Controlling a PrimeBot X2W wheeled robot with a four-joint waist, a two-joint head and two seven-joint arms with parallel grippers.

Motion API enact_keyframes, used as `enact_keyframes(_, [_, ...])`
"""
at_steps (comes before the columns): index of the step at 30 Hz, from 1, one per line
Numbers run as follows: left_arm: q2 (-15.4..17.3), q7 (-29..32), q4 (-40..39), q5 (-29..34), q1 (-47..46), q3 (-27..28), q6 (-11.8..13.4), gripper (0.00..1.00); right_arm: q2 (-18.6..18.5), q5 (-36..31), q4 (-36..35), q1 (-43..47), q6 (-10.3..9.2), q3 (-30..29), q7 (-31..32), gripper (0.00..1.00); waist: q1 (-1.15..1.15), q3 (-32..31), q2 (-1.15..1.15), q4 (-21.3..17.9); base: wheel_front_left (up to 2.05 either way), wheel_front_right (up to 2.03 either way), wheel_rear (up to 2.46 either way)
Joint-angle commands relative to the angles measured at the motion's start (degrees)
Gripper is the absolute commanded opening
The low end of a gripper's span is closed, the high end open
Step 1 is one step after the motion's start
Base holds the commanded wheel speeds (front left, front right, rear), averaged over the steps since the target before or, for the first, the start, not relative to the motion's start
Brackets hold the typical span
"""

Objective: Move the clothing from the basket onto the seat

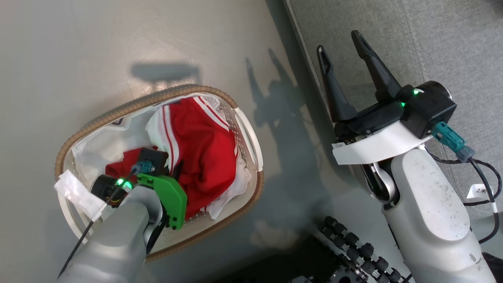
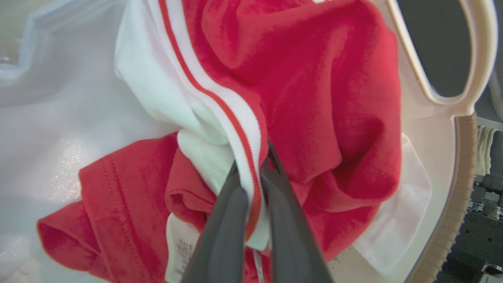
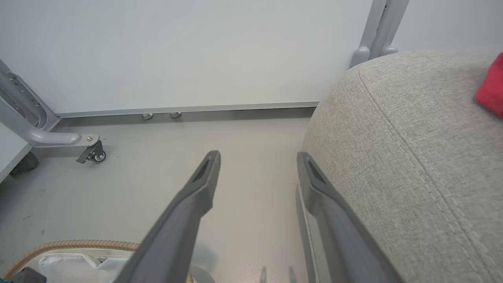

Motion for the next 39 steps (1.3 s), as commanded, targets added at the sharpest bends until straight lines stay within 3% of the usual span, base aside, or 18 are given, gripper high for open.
enact_keyframes(1, [0.53, -0.56, -0.32, -1.37, 0.83, -0.69, -0.19, 0.00, -0.15, 0.37, 0.41, -0.13, -0.06, 0.03, -0.27, 1.00, -0.01, -1.55, 0.00, 0.10, 0.00, 0.00, 0.00])
enact_keyframes(8, [1.00, -3.13, -1.19, -4.76, 3.24, -4.58, -0.19, 0.00, -0.16, 0.80, 2.43, 1.81, -0.06, -0.05, -0.27, 1.00, -0.01, -8.34, 0.00, 0.79, 0.00, 0.00, 0.00])
enact_keyframes(17, [-0.61, -4.94, -3.66, -7.24, 8.08, -6.60, -0.19, 0.00, -0.17, -1.12, 5.84, 6.20, -0.06, -1.99, -0.27, 1.00, -0.01, -19.32, 0.00, 4.94, 0.00, 0.00, 0.00])
enact_keyframes(23, [-0.47, -4.97, -8.43, -5.01, 13.43, -1.68, -0.19, 0.00, -0.19, -2.55, 7.71, 9.68, -0.06, -2.67, -0.27, 1.00, -0.01, -25.86, 0.00, 7.84, 0.00, 0.00, 0.00])
enact_keyframes(39, [-2.32, -4.99, -23.72, 9.05, 24.25, 15.61, -0.20, 0.00, -0.18, -3.47, 10.82, 19.76, -0.06, -4.07, -0.27, 1.00, -0.01, -38.33, 0.00, 13.89, 0.00, 0.00, 0.00])
